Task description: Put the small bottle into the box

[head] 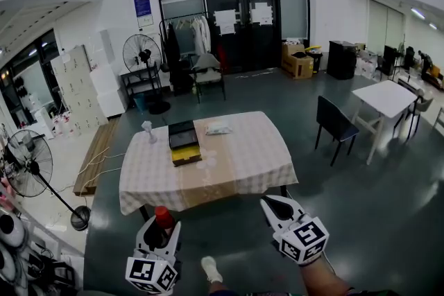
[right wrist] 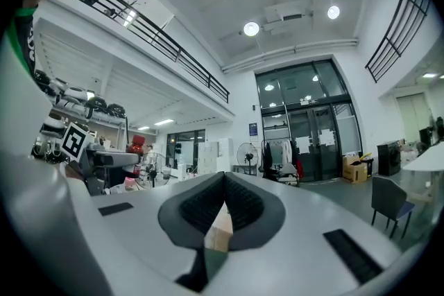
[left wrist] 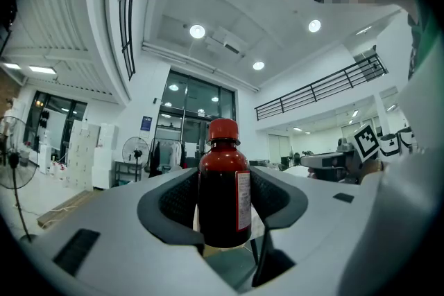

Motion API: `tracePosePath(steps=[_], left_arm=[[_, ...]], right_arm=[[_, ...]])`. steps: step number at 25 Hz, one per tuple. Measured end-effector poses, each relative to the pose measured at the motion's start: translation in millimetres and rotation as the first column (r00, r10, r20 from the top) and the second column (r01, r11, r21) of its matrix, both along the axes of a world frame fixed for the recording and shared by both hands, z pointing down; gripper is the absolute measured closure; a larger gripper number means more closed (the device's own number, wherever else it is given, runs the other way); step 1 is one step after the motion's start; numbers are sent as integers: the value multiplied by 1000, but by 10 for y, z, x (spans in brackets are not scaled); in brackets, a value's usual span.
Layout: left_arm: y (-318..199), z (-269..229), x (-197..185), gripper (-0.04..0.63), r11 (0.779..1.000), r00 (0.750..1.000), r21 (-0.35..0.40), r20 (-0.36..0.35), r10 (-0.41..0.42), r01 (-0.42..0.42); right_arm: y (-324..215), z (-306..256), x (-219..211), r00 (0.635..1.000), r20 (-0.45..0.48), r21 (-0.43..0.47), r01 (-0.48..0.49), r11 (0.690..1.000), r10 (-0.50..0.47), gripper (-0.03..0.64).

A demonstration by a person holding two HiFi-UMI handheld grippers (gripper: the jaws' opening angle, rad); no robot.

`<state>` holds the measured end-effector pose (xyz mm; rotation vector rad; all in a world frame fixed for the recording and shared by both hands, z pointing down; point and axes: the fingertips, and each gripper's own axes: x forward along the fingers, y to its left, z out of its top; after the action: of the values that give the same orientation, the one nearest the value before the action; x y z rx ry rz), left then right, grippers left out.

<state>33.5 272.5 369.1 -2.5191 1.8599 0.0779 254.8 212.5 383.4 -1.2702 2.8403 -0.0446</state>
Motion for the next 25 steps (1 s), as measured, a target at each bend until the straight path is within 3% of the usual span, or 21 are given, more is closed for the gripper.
tracePosePath(steps=[12, 25], left_arm=[[-288, 9, -165, 354, 1000, 1000, -8, 7, -21, 21], [-1244, -14, -637, 354, 1000, 1000, 1, -14, -19, 19]], right_arm=[[-427, -86, -134, 1000, 5, 5, 20, 1000, -20, 611], [-1395, -162, -631, 999, -24, -1, 39, 999, -39, 611]])
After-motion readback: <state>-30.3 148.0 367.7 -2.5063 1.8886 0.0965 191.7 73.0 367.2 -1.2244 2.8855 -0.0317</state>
